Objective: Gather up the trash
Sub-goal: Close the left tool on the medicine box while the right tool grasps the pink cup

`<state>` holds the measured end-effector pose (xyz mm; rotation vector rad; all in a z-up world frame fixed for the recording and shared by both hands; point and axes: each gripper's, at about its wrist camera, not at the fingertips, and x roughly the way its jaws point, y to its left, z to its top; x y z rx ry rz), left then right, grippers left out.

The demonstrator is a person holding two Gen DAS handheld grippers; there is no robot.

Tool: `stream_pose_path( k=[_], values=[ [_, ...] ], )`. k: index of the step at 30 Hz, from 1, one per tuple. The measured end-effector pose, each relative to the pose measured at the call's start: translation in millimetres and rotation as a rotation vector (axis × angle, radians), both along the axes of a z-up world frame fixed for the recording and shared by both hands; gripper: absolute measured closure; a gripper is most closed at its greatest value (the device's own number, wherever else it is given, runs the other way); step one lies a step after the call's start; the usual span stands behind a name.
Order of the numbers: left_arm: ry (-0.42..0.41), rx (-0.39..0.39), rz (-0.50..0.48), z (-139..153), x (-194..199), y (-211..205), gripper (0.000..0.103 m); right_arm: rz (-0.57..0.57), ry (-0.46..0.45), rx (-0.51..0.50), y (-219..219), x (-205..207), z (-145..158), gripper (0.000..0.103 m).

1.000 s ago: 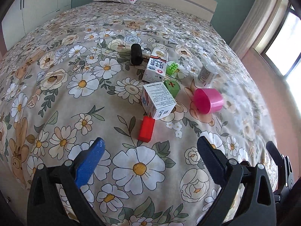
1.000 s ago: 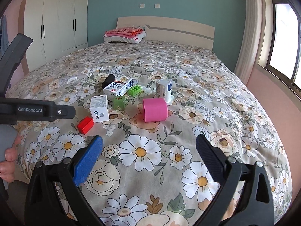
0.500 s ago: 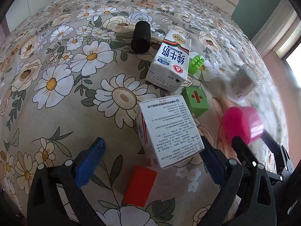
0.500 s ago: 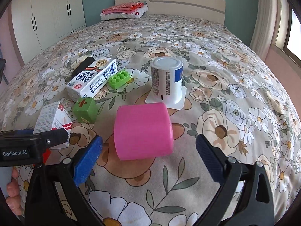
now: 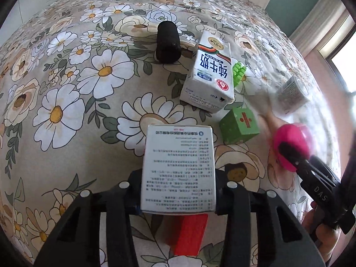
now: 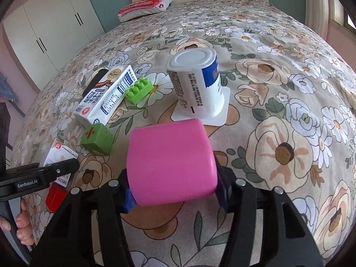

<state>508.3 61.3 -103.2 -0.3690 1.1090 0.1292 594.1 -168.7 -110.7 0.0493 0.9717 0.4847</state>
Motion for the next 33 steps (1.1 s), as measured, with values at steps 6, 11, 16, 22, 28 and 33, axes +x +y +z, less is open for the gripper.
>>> stream_pose_path(
  k=[6, 11, 16, 22, 28, 33],
  values=[
    [-0.039, 0.042, -0.029, 17, -15, 0, 0.058, 0.023, -0.111, -0.017, -3, -32, 22, 0.05],
    [-0.093, 0.079, -0.053, 43, -35, -1, 0.058, 0.04, -0.187, -0.065, -1, -57, 48, 0.058],
    [-0.127, 0.092, -0.083, 67, -55, -5, 0.058, 0.059, -0.154, -0.098, 6, -71, 58, 0.097],
    [-0.163, 0.108, -0.091, 92, -80, -4, 0.058, 0.039, -0.148, -0.125, 10, -89, 68, 0.098],
    [-0.182, 0.106, -0.111, 112, -105, 0, 0.058, 0.04, -0.209, -0.145, 17, -120, 97, 0.098],
    [-0.222, 0.1, -0.118, 140, -131, 3, 0.058, 0.031, -0.263, -0.149, 19, -147, 134, 0.098]
  ],
)
